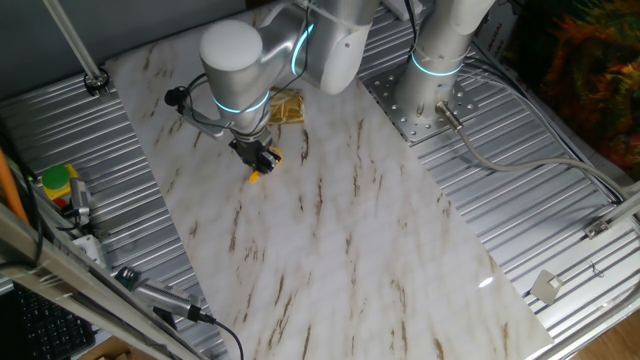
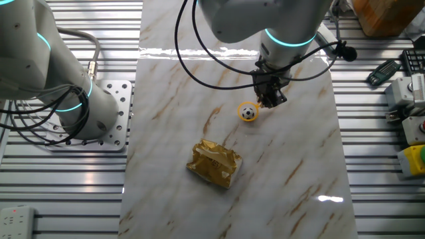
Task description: Attach the bubble ring to the ball
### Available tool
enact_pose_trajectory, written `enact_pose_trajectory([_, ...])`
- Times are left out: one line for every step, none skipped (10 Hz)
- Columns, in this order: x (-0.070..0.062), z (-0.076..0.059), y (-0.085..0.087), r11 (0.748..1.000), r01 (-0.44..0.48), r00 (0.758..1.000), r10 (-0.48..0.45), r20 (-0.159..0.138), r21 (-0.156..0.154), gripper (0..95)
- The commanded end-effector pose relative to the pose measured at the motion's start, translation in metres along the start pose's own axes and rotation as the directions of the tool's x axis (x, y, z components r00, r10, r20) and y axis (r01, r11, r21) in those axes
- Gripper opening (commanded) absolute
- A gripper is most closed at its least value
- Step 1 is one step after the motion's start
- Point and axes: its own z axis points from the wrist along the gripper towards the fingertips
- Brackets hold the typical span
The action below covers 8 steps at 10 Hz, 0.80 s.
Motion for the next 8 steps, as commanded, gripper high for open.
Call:
enact_pose_trajectory([0.0012, 0.0010, -0.0001, 1.000, 0.002, 1.000, -0.002, -0.004, 0.000, 0.0])
enact_pose_trajectory([0.0014, 0.0014, 0.0001, 1.000, 0.001, 1.000, -0.001, -0.004, 0.000, 0.0])
enact_pose_trajectory([0.0013, 0.0023, 0.0000, 1.000, 0.004, 1.000, -0.004, 0.000, 0.001, 0.0])
enact_pose_trajectory([0.0013, 0.0029, 0.0000, 1.000, 0.004, 1.000, -0.004, 0.001, 0.001, 0.0])
enact_pose_trajectory([0.0012, 0.0041, -0.0001, 1.000, 0.008, 1.000, -0.008, 0.002, 0.003, 0.0])
enact_pose_trajectory([0.0009, 0.0049, -0.0003, 1.000, 0.010, 1.000, -0.010, 0.005, 0.004, 0.0])
enact_pose_trajectory([0.0005, 0.0050, -0.0005, 1.000, 0.012, 1.000, -0.012, 0.004, 0.004, 0.0])
enact_pose_trajectory([-0.0002, 0.0050, -0.0010, 1.000, 0.015, 1.000, -0.015, 0.004, 0.004, 0.0])
